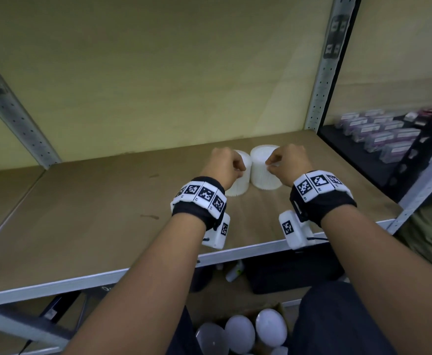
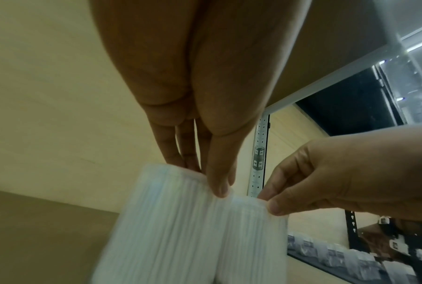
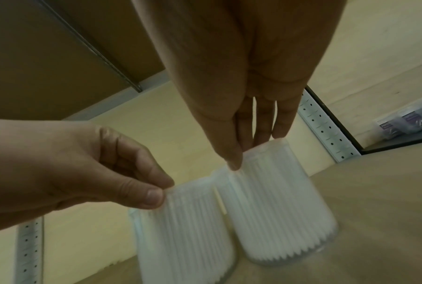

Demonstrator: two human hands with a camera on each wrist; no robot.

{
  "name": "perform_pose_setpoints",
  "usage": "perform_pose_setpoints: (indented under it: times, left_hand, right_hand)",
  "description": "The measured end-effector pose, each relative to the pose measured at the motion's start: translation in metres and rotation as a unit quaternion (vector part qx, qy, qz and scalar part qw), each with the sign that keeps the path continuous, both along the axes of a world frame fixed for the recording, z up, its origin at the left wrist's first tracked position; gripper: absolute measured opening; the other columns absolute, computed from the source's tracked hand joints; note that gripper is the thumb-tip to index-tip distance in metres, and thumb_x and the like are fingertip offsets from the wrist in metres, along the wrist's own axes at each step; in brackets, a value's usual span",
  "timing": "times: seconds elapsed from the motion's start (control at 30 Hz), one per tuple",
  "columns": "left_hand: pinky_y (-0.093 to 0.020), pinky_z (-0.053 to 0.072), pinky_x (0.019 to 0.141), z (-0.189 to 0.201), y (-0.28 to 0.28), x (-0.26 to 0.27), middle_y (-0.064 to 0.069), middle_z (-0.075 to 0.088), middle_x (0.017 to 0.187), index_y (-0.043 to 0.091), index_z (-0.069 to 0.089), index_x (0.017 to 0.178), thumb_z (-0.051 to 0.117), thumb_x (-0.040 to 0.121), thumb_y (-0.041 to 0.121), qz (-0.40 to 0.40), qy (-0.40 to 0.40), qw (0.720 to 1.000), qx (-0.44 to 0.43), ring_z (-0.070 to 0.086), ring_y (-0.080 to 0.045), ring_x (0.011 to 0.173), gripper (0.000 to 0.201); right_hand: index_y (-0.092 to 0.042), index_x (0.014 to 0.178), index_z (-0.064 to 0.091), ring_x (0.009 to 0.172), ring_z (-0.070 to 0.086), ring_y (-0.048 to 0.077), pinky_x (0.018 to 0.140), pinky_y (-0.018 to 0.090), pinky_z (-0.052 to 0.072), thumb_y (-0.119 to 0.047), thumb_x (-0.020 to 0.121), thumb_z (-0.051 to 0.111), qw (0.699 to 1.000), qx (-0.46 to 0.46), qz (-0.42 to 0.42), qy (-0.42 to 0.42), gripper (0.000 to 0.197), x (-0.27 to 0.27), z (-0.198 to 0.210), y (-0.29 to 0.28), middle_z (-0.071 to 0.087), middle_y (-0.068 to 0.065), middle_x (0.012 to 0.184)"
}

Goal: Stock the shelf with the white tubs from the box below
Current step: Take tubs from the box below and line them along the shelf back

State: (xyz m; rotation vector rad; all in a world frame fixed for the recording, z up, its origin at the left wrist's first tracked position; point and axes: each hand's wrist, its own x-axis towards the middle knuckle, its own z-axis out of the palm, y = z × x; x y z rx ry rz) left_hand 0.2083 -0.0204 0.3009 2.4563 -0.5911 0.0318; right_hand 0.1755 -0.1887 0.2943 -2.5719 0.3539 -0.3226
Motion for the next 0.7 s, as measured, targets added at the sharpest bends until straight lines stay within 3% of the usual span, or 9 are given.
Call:
perform_pose_setpoints:
  times: [0.27,0.43,0.6,0.7]
  left_hand:
    - [-0.026,0.049,0.081,-0.007,-0.022,0.058,-0.01,0.068,0.105,0.008,0.074,0.089,0.069,0.082,0.005,0.0,-0.003,1.0,-0.014,0.066,-0.023,0.092,0.01]
    - [-0.022,0.046,0.079,-0.008,-0.033,0.093,-0.008,0.072,0.099,0.008,0.075,0.091,0.07,0.081,0.005,-0.009,-0.022,1.0,-0.013,0.066,-0.021,0.093,0.011]
    - [-0.032,0.053,0.088,-0.013,-0.043,0.123,-0.009,0.073,0.097,0.008,0.075,0.09,0.07,0.08,0.003,-0.008,-0.036,0.999,-0.023,0.067,-0.022,0.092,0.012]
    - [-0.032,0.054,0.088,-0.016,-0.048,0.139,-0.009,0.073,0.096,0.007,0.075,0.089,0.069,0.08,0.002,-0.011,-0.05,0.998,-0.034,0.068,-0.022,0.092,0.012]
  right_hand:
    - [-0.006,0.096,0.073,0.098,0.066,0.028,0.088,0.034,0.054,-0.007,0.086,0.064,1.0,-0.008,-0.018,-0.006,0.014,0.054,-0.004,-0.014,0.07,0.012,0.109]
    - [-0.003,0.096,0.073,0.101,0.065,0.029,0.087,0.032,0.053,-0.005,0.087,0.06,0.999,-0.031,-0.009,-0.011,0.017,0.084,-0.002,-0.023,0.071,0.014,0.108]
    - [-0.005,0.098,0.074,0.101,0.065,0.03,0.089,0.033,0.053,-0.006,0.089,0.056,0.998,-0.057,-0.005,-0.001,0.02,0.113,0.001,-0.03,0.071,0.012,0.109]
    - [-0.011,0.098,0.073,0.097,0.066,0.032,0.082,0.032,0.053,-0.01,0.09,0.054,0.997,-0.069,-0.021,0.002,0.02,0.126,0.001,-0.035,0.07,0.011,0.11]
